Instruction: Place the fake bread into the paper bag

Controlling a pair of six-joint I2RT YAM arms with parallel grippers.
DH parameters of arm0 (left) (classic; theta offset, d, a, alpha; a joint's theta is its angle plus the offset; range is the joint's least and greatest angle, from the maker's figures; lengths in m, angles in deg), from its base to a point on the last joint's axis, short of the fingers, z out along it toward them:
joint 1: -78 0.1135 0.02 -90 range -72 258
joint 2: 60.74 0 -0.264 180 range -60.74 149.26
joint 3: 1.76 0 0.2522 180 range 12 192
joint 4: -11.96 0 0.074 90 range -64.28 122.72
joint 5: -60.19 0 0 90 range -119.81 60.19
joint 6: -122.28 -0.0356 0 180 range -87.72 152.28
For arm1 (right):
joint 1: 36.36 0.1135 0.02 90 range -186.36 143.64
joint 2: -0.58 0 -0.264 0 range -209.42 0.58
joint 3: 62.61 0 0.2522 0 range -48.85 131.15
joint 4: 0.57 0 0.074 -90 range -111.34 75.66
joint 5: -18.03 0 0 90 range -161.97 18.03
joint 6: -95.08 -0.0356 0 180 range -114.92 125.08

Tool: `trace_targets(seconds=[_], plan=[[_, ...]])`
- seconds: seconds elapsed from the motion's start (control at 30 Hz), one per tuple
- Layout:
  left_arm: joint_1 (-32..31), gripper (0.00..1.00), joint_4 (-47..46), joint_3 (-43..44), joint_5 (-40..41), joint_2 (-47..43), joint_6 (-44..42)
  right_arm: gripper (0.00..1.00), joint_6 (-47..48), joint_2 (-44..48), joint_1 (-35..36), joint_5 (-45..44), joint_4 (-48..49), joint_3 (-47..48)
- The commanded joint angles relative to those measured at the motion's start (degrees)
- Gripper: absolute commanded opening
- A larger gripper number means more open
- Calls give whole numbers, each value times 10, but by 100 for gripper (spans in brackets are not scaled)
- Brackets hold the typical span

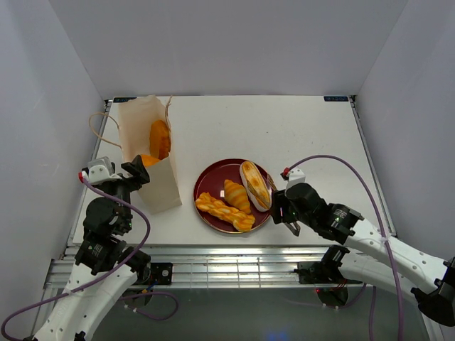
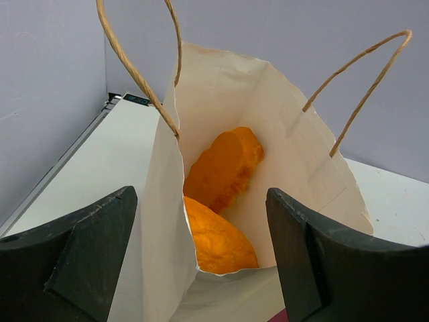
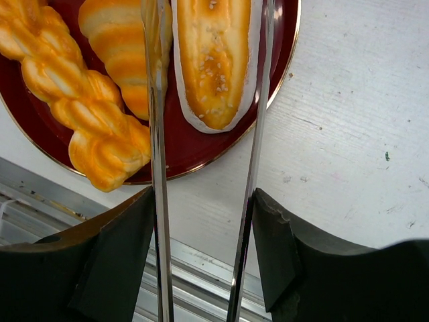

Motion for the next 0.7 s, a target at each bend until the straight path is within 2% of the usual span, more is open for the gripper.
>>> trace_targets(seconds=[0.0, 0.67], plan=[[-3, 88, -1, 4, -8, 1, 1, 63, -3, -1, 1, 3, 11, -10], [-3, 88, 1, 4, -9, 1, 3, 64, -5, -25, 1, 18, 35, -23]])
